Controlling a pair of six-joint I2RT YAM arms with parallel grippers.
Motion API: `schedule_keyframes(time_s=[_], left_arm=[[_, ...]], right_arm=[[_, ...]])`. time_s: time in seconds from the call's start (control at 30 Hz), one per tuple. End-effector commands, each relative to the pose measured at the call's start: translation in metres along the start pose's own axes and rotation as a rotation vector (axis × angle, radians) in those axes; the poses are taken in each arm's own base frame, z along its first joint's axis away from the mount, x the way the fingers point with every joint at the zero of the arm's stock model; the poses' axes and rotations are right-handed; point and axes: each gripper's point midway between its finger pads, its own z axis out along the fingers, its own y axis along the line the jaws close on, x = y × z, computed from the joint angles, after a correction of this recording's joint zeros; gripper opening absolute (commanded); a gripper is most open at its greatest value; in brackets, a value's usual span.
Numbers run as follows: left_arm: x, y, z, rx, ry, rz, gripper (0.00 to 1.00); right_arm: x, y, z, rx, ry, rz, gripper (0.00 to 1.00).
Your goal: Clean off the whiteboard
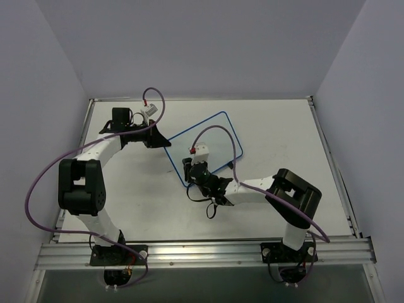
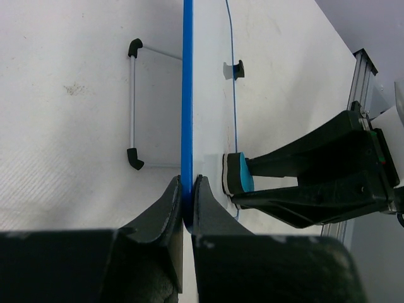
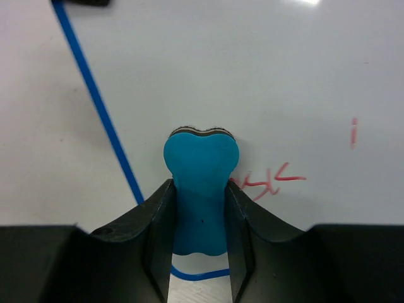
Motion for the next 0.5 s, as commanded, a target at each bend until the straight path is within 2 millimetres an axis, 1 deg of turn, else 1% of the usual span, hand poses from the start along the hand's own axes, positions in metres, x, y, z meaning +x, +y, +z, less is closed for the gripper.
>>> schedule_keyframes(time_s=[0.0,0.03,0.07,0.1,0.13,0.2,0.23,0.3,0.33,0.37,0.4,0.47], left_arm=[[-0.006,0.016,-0.007,-0.073,0.002,0.152,0.02],[-0.005,0.016,-0.006,-0.073,0.006,0.152,0.02],[-0.005,0.016,-0.006,-0.076,0.01,0.152,0.02],[-0.005,0.017,-0.006,-0.082,0.012,0.158,0.02],[-0.004,0.017,-0.006,-0.081,0.019,0.156,0.02],[-0.007,0.017,-0.005,-0.08,0.021,0.158,0.02],[-0.004,0.018,-0.005,-0.078,0.029,0.152,0.02],[-0.004,0.018,-0.002,-0.08,0.04,0.164,0.02],[-0.002,0.018,-0.001,-0.081,0.05,0.157,0.02],[-0.002,0.018,0.0,-0.083,0.056,0.161,0.02],[-0.001,0.018,0.002,-0.086,0.064,0.167,0.02],[0.001,0.017,0.004,-0.082,0.075,0.168,0.02]], right_arm=[[-0.014,0.01,0.009,-0.026,-0.031,-0.042,0.0],[-0.017,0.007,0.012,-0.019,-0.034,-0.046,0.0],[-0.017,0.001,0.014,-0.006,-0.027,-0.049,0.0],[-0.022,-0.012,0.02,0.022,-0.028,-0.04,0.0],[-0.023,-0.02,0.022,0.042,-0.019,-0.04,0.0],[-0.029,-0.038,0.024,0.102,-0.025,-0.037,0.0],[-0.032,-0.062,0.025,0.182,-0.036,-0.031,0.0],[-0.039,-0.085,0.022,0.262,-0.058,0.0,0.0],[-0.039,-0.108,0.02,0.335,-0.062,0.022,0.0],[-0.039,-0.117,0.018,0.365,-0.069,0.032,0.0],[-0.039,-0.121,0.017,0.379,-0.075,0.042,0.0],[-0.032,-0.121,0.017,0.368,-0.066,0.04,0.0]])
